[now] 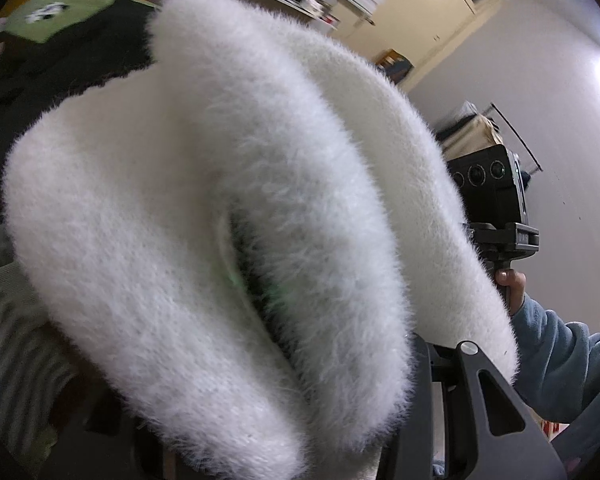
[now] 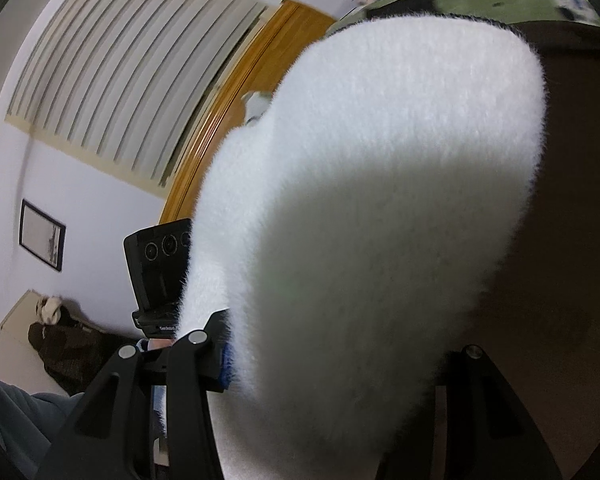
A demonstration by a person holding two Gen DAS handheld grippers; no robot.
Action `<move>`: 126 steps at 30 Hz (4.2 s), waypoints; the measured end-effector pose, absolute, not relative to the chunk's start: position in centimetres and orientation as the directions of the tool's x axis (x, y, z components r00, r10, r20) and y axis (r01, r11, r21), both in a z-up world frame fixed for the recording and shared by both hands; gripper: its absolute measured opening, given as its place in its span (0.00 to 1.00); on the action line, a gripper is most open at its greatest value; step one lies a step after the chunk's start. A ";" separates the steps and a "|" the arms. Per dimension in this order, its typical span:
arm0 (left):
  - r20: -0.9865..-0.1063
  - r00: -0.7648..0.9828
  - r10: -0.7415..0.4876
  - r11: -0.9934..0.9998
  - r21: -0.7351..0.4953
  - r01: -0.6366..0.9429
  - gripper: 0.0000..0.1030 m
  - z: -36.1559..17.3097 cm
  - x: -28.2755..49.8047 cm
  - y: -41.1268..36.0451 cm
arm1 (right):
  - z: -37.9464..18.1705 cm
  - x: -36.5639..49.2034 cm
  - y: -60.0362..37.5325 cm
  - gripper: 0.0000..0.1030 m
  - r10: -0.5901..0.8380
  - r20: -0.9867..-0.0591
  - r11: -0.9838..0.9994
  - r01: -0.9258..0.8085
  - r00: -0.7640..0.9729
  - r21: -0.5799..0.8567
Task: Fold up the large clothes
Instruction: 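Carry the lifted bundle with both tools over the striped grey shirt, then lower the bundle onto the striped shirt pile and open both tools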
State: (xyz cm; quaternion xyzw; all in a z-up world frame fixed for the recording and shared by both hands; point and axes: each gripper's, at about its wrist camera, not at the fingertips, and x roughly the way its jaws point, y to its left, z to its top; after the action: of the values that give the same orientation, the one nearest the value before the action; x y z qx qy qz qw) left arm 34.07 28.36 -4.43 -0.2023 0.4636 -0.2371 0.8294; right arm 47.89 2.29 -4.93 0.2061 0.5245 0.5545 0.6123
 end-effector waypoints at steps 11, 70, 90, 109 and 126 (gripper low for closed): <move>-0.698 0.577 -0.424 0.857 -0.515 0.007 0.41 -2.5 26.0 42.9 | -5.2 45.0 20.5 0.46 0.844 -0.386 0.165 -0.505 -0.372 0.847; -0.762 0.614 0.206 0.769 -0.262 -0.583 0.94 -5.5 9.4 59.6 | -6.5 31.6 45.2 0.74 0.631 -0.742 0.091 -0.928 -0.226 0.361; -0.867 0.497 0.037 0.816 -0.261 -0.515 0.24 -11.7 11.6 60.0 | -10.8 31.6 42.9 0.76 0.550 -0.798 0.151 -0.911 -0.246 0.385; -0.879 0.474 0.057 0.774 -0.261 -0.577 0.27 -15.4 10.0 61.0 | -13.4 29.1 41.0 0.77 0.582 -0.801 0.164 -0.945 -0.140 0.284; -0.847 0.470 0.248 0.777 -0.116 -0.619 0.94 -11.8 10.2 58.2 | -11.7 30.0 39.7 0.94 0.614 -0.780 0.219 -0.924 -0.120 0.314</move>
State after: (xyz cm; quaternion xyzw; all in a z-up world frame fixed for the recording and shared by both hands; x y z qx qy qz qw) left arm 10.23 58.19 -11.84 -0.2088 0.4438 0.2605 0.8316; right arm 30.00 39.74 -11.71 -0.1735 0.4463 0.6005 0.6404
